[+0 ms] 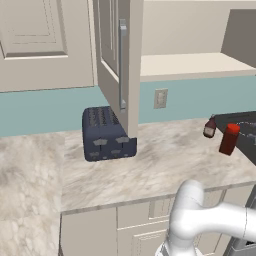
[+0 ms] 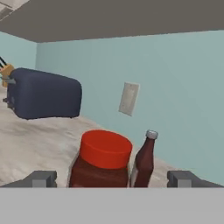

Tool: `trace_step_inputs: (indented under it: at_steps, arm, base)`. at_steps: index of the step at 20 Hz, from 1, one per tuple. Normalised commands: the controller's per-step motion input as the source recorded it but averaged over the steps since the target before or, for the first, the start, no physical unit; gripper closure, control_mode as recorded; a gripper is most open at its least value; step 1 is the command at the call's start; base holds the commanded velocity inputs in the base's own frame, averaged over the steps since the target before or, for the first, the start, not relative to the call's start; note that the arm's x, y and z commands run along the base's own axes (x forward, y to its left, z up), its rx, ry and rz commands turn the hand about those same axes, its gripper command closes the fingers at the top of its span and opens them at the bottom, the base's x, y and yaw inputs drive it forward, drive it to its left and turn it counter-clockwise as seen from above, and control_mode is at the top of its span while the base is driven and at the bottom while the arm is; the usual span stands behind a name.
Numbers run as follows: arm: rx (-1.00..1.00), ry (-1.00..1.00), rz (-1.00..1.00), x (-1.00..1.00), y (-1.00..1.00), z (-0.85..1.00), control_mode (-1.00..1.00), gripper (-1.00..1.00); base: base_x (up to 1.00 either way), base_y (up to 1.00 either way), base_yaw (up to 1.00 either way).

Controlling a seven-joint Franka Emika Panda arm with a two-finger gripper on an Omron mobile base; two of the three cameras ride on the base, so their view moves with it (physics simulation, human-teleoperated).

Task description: Collect the paprika, ketchup, and shaker from the cabinet and place them next to the stove.

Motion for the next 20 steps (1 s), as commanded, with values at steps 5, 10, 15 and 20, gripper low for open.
trace_step_inputs:
  at_steps: [5,10,15,20]
  arm:
    - [0.0,-0.08,0.0,-0.83,0.0,0.22,-1.0,-1.0]
    - [0.0,-0.04,0.0,-0.87,0.24,0.11,-1.0,-1.0]
    - [0.0,0.0,-0.06,-0.63,0.64,0.12,-1.0,-1.0]
    - [0.0,0.0,-0.09,-0.41,0.82,0.18,-1.0,-1.0]
  base:
    - [0.0,0.0,0.0]
    - [0.0,0.0,0.0]
    - [0.0,0.0,0.0]
    - [0.0,0.0,0.0]
